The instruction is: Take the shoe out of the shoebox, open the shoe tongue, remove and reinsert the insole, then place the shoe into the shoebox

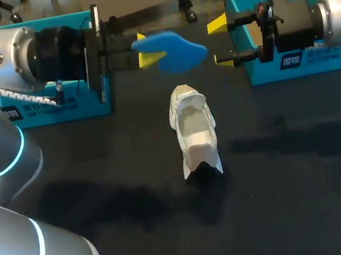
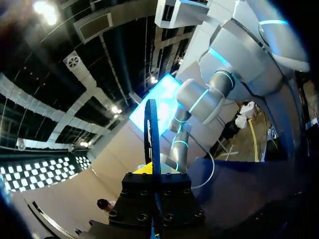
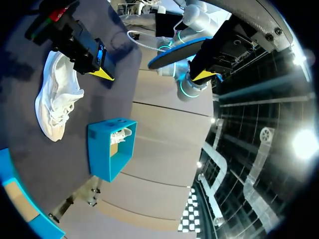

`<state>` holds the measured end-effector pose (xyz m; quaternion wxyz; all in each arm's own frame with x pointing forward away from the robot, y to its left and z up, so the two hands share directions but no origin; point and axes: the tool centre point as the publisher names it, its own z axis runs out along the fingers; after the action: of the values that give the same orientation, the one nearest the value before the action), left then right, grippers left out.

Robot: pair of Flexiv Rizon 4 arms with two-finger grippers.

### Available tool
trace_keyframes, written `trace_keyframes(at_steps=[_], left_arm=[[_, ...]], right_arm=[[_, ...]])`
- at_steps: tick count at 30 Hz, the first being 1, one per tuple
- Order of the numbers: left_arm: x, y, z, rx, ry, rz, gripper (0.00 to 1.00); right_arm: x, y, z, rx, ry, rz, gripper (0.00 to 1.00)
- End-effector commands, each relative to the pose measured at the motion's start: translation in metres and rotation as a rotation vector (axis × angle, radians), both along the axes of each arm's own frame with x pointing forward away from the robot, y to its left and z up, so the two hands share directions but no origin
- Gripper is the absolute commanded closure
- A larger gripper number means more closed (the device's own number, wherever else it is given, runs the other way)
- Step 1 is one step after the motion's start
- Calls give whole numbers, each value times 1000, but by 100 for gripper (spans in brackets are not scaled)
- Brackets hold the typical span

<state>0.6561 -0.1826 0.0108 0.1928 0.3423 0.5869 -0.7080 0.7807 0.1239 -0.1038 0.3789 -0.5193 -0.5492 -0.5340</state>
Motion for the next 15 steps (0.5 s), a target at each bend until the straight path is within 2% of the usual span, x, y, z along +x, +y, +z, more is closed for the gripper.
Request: trace_keyframes(at_steps=[1, 2, 4, 9, 15], left_arm=[[13, 10, -11, 10, -157, -17, 100], [15, 11, -14, 9, -146, -1, 100], [19, 12, -21, 0, -263, -4, 100], [24, 14, -40, -15, -446, -6, 100], [29, 15, -61, -32, -600, -5, 100]], right_arm=[[0, 2, 0, -2, 1, -3, 0], [0, 2, 0, -2, 1, -3, 0], [0, 2, 0, -2, 1, -3, 0], [0, 2, 0, -2, 1, -3, 0], [0, 2, 0, -2, 1, -3, 0]])
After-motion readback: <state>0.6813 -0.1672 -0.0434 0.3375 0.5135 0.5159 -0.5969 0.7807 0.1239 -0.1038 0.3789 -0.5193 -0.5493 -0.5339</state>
